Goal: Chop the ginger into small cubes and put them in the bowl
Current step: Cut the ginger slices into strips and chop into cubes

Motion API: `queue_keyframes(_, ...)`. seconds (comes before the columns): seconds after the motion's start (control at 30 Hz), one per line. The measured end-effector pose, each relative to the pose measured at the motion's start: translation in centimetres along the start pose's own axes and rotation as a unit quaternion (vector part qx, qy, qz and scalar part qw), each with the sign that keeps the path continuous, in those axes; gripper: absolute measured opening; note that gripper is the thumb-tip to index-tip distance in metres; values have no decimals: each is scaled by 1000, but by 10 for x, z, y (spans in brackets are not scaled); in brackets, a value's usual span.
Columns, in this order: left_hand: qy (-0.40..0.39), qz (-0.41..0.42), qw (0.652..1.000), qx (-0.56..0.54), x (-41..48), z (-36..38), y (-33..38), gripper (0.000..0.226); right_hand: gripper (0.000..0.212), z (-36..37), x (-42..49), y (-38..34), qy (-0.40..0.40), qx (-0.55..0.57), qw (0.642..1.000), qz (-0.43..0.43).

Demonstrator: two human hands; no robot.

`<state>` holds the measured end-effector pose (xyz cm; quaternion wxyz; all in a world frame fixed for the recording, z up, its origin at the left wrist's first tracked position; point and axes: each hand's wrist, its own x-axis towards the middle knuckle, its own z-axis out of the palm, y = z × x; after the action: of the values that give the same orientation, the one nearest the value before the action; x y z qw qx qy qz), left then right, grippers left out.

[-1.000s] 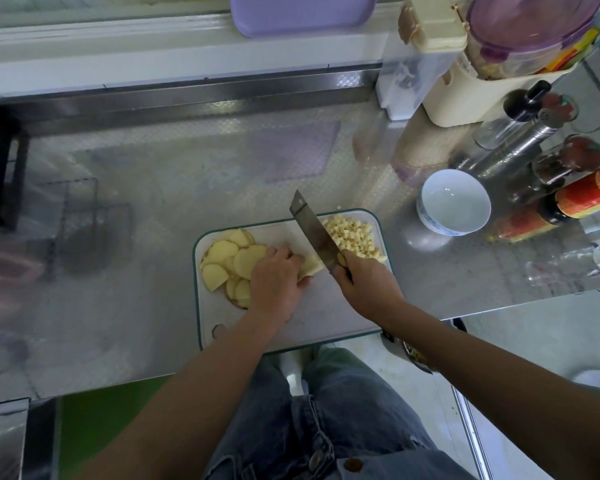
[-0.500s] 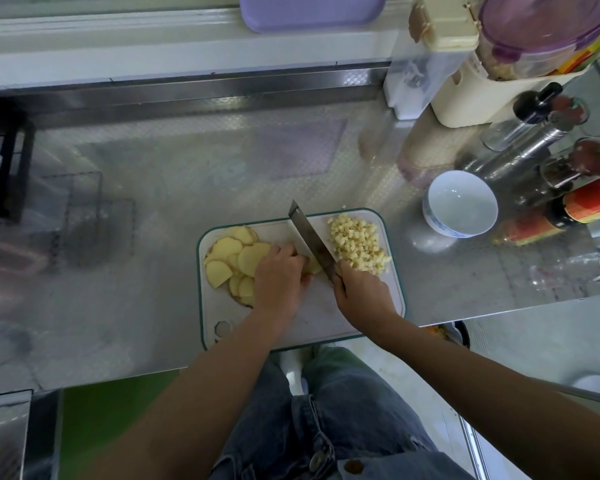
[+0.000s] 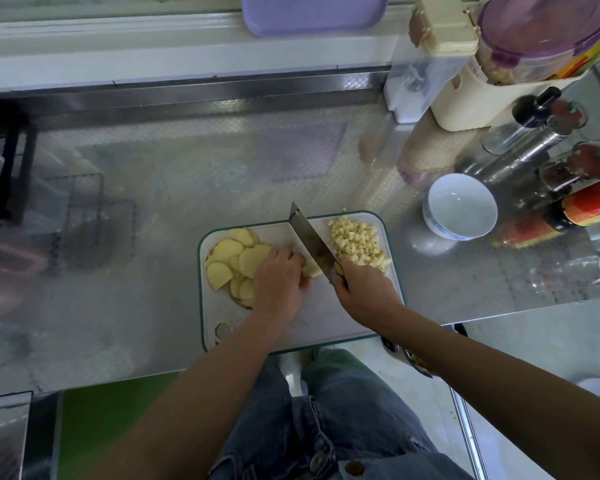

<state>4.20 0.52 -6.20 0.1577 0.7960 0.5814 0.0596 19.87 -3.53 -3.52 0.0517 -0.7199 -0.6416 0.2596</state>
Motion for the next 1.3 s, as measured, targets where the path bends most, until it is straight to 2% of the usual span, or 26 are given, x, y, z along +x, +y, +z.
queue_keyframes(0.33, -19, -7, 1000, 7, 2, -4, 2, 24, 16, 19, -5, -2, 25, -10, 1000, 14)
queue_keyframes(0.57, -29, 10, 999, 9, 1, -3, -3, 29, 18, 4, 5, 0, 32, 35, 999, 8)
queue_keyframes(0.8, -19, 5, 1000, -14, 0, -3, -4, 24, 22, -1, 0, -3, -6, -1, 1000, -2)
queue_keyframes(1.1, -18, -1, 1000, -17, 1, -3, -2, 21, 15, 20, -5, -5, 9, -23, 1000, 9)
queue_keyframes(1.3, -35, 2, 999, -25, -1, -2, -3, 21, 22, 12, -1, 0, 17, 38, 999, 14)
